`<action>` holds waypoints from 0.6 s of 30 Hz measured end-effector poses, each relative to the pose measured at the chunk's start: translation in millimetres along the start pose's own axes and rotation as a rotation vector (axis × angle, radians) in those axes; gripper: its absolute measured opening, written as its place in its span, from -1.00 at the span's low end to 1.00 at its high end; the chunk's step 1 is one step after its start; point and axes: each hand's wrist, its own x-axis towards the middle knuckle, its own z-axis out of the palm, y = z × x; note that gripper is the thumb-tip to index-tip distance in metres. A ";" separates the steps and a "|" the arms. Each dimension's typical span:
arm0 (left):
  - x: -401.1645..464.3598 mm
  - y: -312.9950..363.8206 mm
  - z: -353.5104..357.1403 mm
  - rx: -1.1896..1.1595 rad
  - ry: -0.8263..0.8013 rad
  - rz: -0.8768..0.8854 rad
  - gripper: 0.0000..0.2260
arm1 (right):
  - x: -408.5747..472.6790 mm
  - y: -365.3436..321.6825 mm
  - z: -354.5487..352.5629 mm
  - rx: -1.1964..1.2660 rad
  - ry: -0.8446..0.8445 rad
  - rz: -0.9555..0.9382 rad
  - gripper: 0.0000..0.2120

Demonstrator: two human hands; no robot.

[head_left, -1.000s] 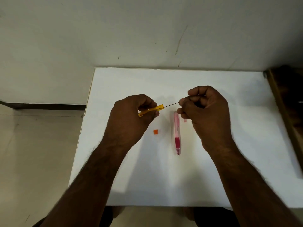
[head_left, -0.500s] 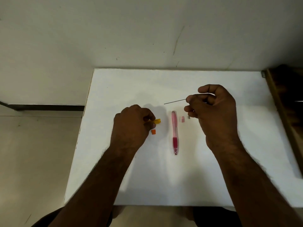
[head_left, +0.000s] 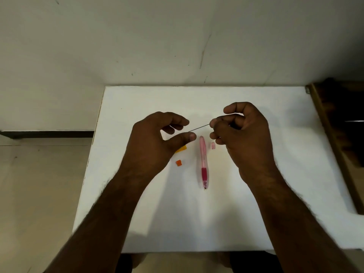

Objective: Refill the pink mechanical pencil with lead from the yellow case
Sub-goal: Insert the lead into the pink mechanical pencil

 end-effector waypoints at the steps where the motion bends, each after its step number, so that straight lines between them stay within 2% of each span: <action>1: -0.8 2.0 0.2 -0.011 -0.001 0.002 -0.75 | -0.5 -0.4 0.8 0.004 -0.010 -0.001 -0.78; 6: -4.3 0.9 3.0 -0.024 -0.013 0.016 -0.96 | -3.4 2.8 6.5 0.048 -0.040 0.020 -0.76; 9: -3.6 2.0 2.1 -0.052 -0.005 0.011 -0.94 | -3.2 0.8 7.2 0.110 -0.050 0.068 -0.76; 13: -1.8 4.7 3.4 -0.133 0.023 -0.010 -0.94 | -1.7 -4.4 5.1 0.246 -0.100 0.209 -0.85; 15: -1.6 7.0 5.9 -0.158 0.030 -0.014 -0.94 | -4.0 -3.7 4.5 0.223 -0.157 0.228 -0.95; 18: -2.6 9.8 11.7 -0.167 0.010 -0.017 -0.94 | -9.8 0.0 6.7 0.175 -0.203 0.216 -0.90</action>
